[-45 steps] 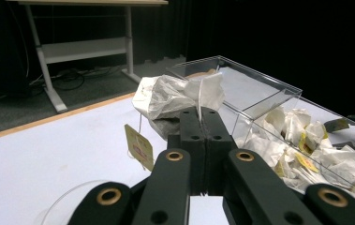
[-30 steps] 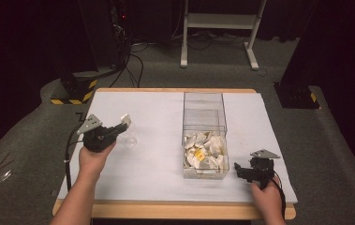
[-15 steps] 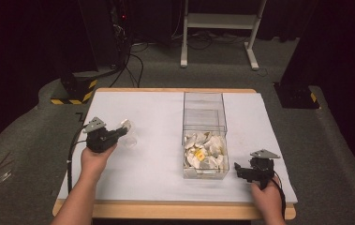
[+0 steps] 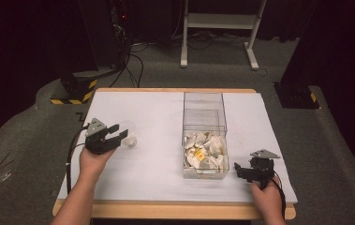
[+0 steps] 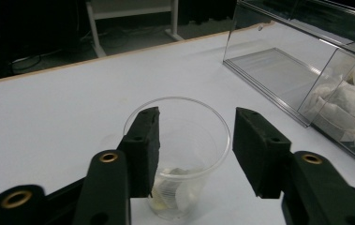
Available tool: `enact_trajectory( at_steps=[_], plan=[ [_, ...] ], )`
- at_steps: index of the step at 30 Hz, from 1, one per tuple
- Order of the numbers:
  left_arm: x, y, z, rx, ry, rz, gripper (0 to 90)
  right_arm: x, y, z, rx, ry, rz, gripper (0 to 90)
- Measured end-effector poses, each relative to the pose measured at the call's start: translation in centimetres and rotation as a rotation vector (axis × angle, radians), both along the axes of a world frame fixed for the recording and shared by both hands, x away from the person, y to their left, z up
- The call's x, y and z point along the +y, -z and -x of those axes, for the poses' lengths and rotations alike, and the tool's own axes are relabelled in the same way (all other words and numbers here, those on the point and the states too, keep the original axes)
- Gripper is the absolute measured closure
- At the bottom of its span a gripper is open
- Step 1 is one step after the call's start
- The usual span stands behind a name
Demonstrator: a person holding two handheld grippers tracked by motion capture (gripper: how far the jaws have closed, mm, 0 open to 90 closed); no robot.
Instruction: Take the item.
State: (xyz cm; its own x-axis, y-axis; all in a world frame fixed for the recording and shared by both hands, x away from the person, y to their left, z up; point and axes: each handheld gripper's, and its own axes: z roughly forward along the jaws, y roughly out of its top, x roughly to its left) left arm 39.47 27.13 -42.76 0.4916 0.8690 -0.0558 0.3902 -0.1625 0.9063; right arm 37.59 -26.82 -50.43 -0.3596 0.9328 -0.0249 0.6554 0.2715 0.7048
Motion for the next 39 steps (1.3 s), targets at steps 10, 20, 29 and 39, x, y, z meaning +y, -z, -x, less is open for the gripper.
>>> enact_trajectory(
  at_steps=[10,20,29,39],
  plan=[
    [1.0,0.2,1.1,0.013,-0.005,0.004,46.8,0.0,0.0,0.0,0.0,0.0,0.0,9.3],
    [2.8,1.6,2.6,0.038,-0.018,-0.006,44.5,0.0,0.0,0.0,0.0,0.001,0.0,9.3],
    [4.3,4.2,3.8,0.127,-0.013,-0.04,37.3,0.0,0.0,0.0,0.0,0.001,0.001,9.3],
    [4.4,7.8,5.8,0.226,-0.065,-0.212,18.6,0.0,0.0,0.0,-0.002,0.002,0.002,9.4]
  ],
)
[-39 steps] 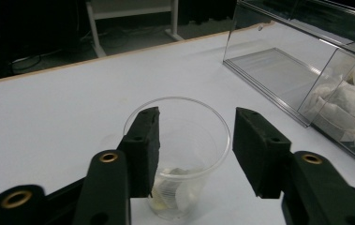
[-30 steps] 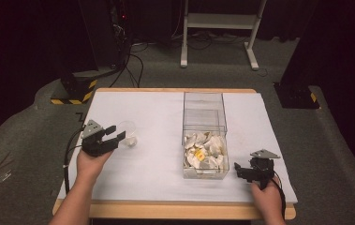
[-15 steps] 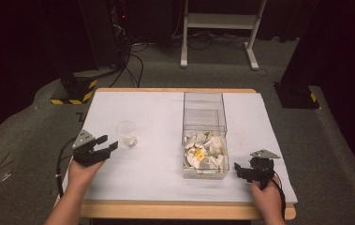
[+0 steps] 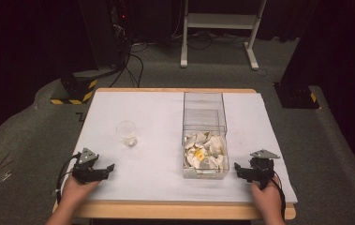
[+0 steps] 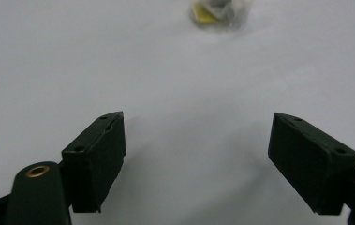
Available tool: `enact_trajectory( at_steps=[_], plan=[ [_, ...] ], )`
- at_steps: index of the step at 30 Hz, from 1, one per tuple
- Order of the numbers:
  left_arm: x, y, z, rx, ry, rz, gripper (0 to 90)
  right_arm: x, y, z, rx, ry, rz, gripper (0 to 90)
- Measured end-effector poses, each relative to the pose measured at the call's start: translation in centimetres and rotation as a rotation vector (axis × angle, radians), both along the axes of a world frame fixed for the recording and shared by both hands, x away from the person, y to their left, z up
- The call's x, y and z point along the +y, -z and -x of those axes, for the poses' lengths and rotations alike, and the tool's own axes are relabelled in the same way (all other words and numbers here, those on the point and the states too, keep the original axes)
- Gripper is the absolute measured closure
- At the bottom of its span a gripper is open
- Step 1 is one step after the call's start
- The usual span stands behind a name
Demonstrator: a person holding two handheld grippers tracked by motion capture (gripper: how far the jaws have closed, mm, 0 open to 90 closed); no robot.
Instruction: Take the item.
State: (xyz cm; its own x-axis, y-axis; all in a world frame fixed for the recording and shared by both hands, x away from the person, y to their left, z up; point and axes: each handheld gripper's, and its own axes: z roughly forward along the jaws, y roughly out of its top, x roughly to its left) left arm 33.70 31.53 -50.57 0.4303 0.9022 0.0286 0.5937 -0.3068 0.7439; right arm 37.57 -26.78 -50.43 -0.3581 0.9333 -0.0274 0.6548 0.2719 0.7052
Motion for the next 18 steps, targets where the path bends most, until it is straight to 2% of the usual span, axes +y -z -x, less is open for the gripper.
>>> enact_trajectory(
  at_steps=[2,3,4,18],
  plan=[
    [-0.15,0.01,0.17,-0.004,0.001,-0.004,17.1,0.0,0.0,0.0,0.0,0.0,0.0,9.4],
    [-0.25,0.22,0.03,0.023,0.008,-0.013,15.6,0.0,0.0,0.0,0.0,0.0,0.0,9.4],
    [-0.14,0.26,-0.02,0.028,0.001,0.004,14.2,0.0,0.0,0.0,0.0,0.0,-0.001,9.4],
    [-0.11,0.34,0.11,0.02,0.0,0.003,14.4,0.07,-0.02,0.02,-0.005,-0.001,0.012,9.2]
  ],
)
